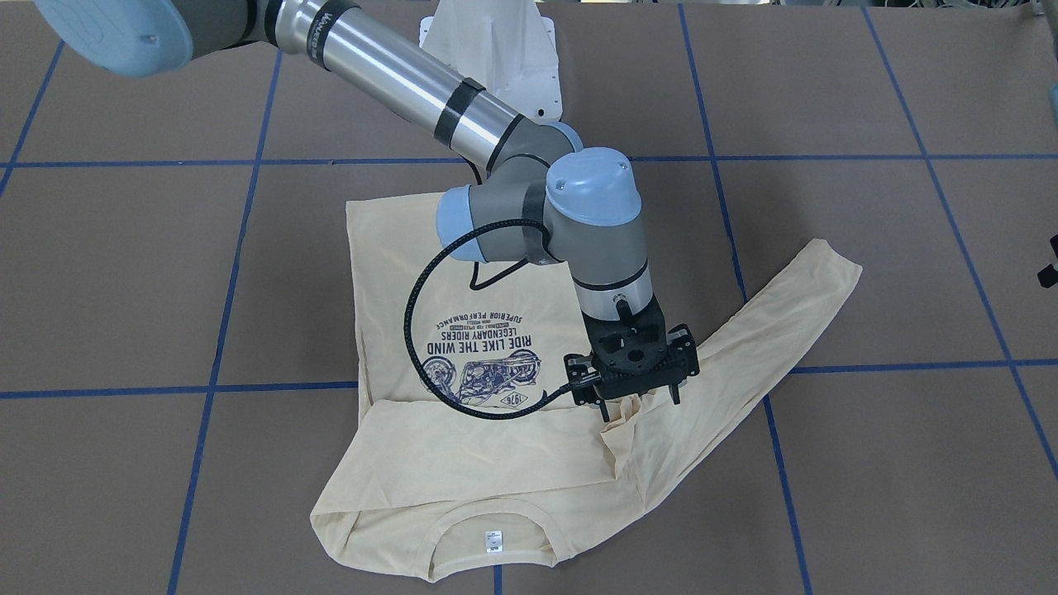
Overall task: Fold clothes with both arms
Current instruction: 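Lower the cuff beside the collar and open the right gripper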
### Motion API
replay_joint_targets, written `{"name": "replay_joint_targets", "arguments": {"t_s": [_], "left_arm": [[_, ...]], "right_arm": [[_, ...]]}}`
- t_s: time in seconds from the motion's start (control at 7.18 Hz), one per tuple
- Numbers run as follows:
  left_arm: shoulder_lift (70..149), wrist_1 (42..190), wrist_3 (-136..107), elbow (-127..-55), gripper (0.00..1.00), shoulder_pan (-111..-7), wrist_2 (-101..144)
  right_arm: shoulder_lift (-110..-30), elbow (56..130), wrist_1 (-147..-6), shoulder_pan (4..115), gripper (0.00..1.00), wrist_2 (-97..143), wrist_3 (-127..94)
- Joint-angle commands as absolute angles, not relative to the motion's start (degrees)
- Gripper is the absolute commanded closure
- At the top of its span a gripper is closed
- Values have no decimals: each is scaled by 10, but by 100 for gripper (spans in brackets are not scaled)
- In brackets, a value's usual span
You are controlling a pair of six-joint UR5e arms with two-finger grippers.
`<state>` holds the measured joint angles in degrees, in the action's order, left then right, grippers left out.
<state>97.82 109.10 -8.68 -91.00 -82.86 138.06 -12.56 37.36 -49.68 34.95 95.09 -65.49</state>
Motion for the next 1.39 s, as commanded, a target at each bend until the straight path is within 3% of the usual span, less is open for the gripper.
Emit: {"name": "replay_joint_targets", "arguments": {"t_s": [0.0, 0.42, 0.7, 0.97, 1.25], "left_arm": [[974, 1198, -212, -892, 0, -827, 1383], [975, 1356, -300, -805, 0, -800, 1371], [952, 1466, -483, -820, 0, -714, 1287], [892, 1460, -594, -921, 0, -605, 1174], [866, 1352, -659, -1005, 0, -502, 1043]], "right_arm": [[-130, 392, -499, 350, 1, 955, -694], [-159, 418, -518, 358, 1, 973, -692], [-233, 561, -616, 391, 1, 1039, -688], [-270, 633, -693, 425, 1, 1105, -687], [-350, 733, -737, 452, 1, 1152, -684]]}}
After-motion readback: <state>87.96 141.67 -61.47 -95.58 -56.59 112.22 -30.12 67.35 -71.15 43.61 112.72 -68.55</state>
